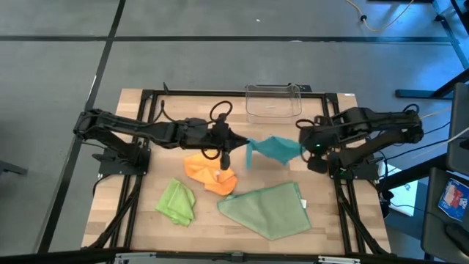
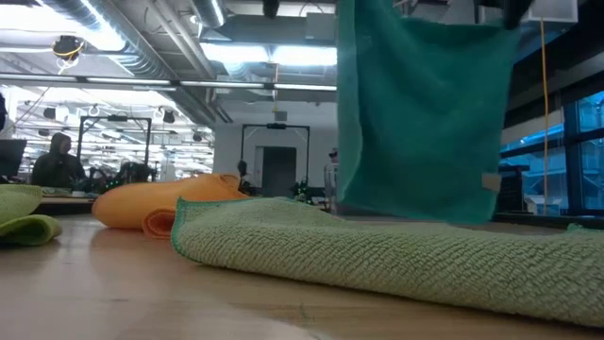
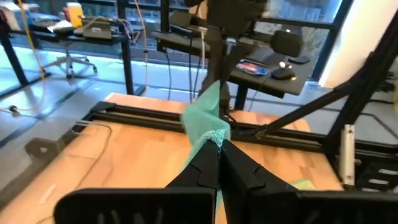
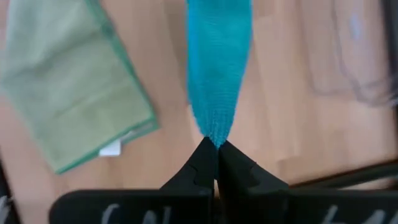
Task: Fold microfiber towels
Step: Fold the blue microfiber cloth
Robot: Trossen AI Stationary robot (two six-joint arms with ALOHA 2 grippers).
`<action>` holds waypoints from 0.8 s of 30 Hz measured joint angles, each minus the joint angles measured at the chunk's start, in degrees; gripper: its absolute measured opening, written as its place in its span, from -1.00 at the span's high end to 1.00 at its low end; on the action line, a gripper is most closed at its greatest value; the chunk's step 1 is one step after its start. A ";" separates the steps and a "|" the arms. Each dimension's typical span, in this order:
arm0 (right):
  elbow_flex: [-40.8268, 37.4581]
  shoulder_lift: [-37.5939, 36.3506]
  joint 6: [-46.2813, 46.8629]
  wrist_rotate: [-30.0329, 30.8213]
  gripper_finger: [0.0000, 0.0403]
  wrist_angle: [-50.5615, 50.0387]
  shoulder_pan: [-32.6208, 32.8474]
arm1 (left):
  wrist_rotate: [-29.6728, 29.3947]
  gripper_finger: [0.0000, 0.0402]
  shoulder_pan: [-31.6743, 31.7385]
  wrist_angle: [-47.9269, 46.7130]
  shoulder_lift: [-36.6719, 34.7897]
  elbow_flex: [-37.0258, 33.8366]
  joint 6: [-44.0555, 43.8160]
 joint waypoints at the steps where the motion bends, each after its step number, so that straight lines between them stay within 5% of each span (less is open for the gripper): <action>1: -1.06 -1.19 1.33 -0.55 0.97 -0.03 0.43 | 0.49 1.00 -0.30 0.07 0.00 0.41 -0.47; 10: -2.87 -5.57 6.39 -2.47 0.97 2.28 5.73 | 0.98 1.00 -4.94 -0.25 -0.07 2.17 -2.29; 24: -9.21 4.14 5.63 1.40 0.98 3.37 4.46 | 0.51 1.00 -4.43 -9.77 3.70 2.13 -6.57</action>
